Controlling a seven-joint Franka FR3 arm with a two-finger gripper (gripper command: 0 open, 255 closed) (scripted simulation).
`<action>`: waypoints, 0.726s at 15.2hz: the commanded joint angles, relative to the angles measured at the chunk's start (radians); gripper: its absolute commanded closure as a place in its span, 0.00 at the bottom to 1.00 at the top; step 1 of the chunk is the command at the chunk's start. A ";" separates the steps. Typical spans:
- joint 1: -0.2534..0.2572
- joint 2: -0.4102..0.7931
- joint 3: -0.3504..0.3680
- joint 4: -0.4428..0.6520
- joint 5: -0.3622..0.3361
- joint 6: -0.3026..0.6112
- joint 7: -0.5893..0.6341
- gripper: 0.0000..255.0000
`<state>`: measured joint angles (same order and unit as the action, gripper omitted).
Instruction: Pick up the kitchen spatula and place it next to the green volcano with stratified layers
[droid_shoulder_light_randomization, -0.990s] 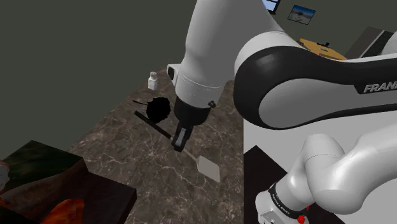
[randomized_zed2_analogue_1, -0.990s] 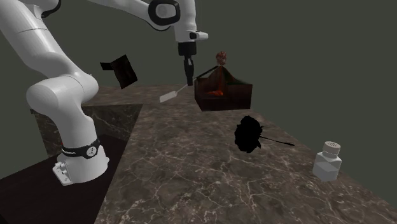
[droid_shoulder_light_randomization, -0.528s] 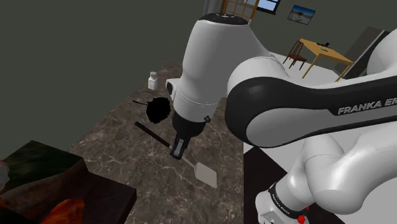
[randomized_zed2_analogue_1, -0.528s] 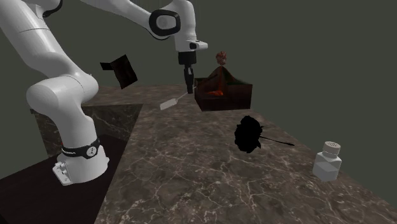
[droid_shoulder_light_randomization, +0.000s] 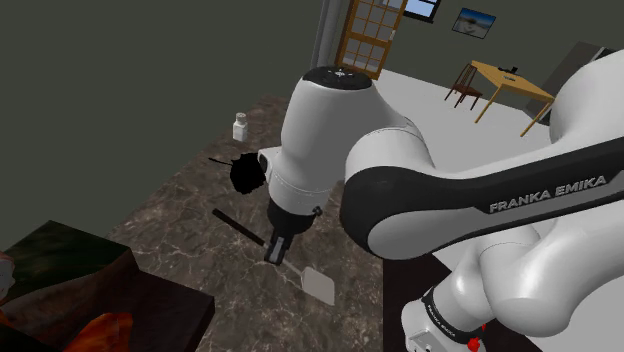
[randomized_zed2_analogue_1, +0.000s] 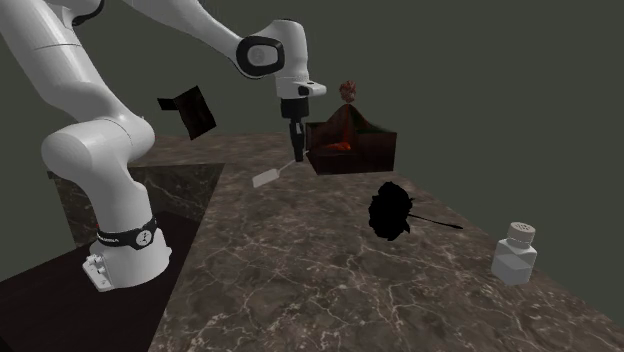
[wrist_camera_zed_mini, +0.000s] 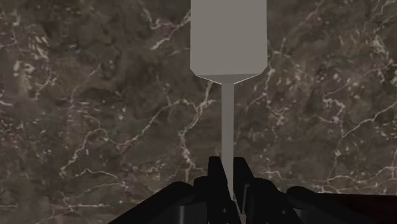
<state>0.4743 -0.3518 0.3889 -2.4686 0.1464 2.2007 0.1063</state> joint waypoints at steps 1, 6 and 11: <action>-0.002 0.016 0.005 -0.015 -0.003 0.031 0.002 1.00; -0.005 0.056 0.017 -0.052 -0.010 0.108 0.011 1.00; -0.012 0.112 0.031 -0.089 -0.025 0.199 0.025 1.00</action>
<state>0.4643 -0.2528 0.4169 -2.5423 0.1247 2.3705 0.1293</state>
